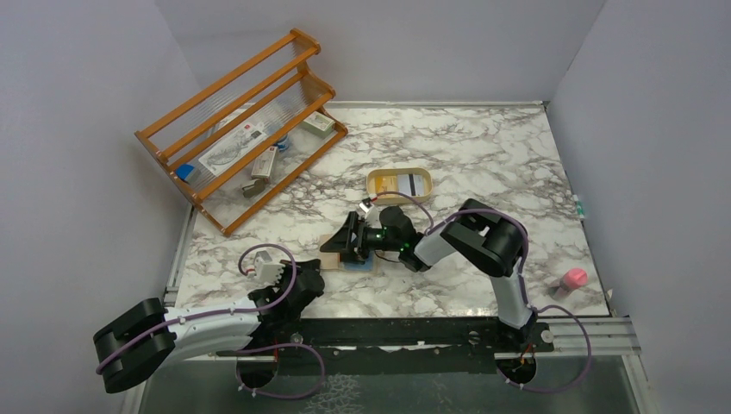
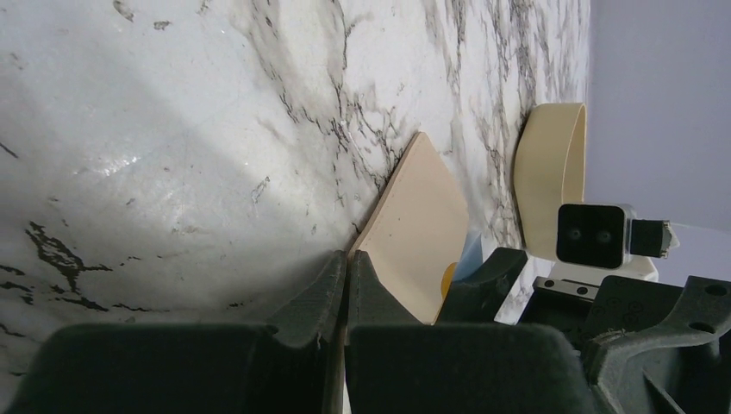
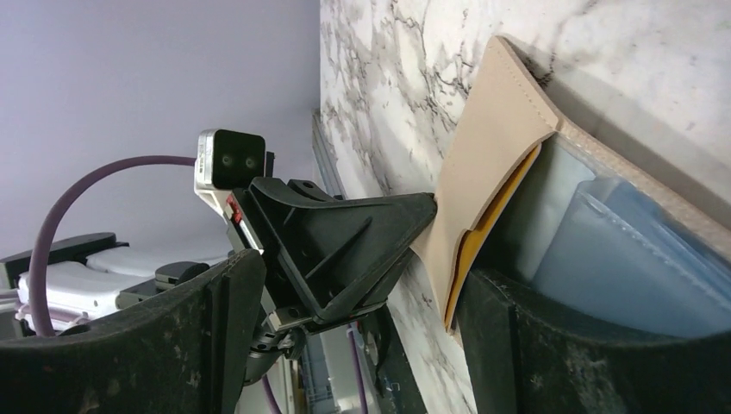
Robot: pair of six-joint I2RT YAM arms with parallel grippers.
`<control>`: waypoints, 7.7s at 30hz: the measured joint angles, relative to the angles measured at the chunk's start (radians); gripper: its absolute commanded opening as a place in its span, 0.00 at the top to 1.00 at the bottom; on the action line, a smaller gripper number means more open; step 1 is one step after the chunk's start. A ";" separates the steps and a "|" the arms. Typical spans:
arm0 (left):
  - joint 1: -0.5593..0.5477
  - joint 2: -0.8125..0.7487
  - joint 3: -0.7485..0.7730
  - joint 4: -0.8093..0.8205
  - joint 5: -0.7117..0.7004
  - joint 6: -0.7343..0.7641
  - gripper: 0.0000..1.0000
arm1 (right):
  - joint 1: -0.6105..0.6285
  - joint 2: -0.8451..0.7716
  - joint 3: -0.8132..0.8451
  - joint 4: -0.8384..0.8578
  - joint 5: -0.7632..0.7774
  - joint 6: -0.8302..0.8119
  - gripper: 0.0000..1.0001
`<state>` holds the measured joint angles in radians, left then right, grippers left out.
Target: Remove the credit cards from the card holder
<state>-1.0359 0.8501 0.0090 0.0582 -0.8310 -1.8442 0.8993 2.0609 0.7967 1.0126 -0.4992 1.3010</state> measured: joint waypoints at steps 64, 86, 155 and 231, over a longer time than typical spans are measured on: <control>0.000 -0.022 0.000 0.002 0.031 0.004 1.00 | -0.085 -0.146 -0.013 -0.378 0.086 -0.222 0.50; 0.000 0.159 0.010 0.140 0.016 -0.042 1.00 | -0.026 -0.077 -0.030 -0.256 0.092 -0.080 0.50; 0.002 0.180 0.013 0.162 0.042 -0.060 1.00 | -0.080 -0.060 0.135 -0.508 0.077 -0.134 0.67; 0.002 0.238 0.017 0.225 0.051 -0.065 1.00 | -0.212 -0.060 0.027 -0.317 -0.043 -0.206 0.74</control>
<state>-1.0344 1.0878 0.0261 0.2836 -0.7803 -1.9091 0.6872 2.0006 0.8234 0.6952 -0.5423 1.0954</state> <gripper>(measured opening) 0.006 0.172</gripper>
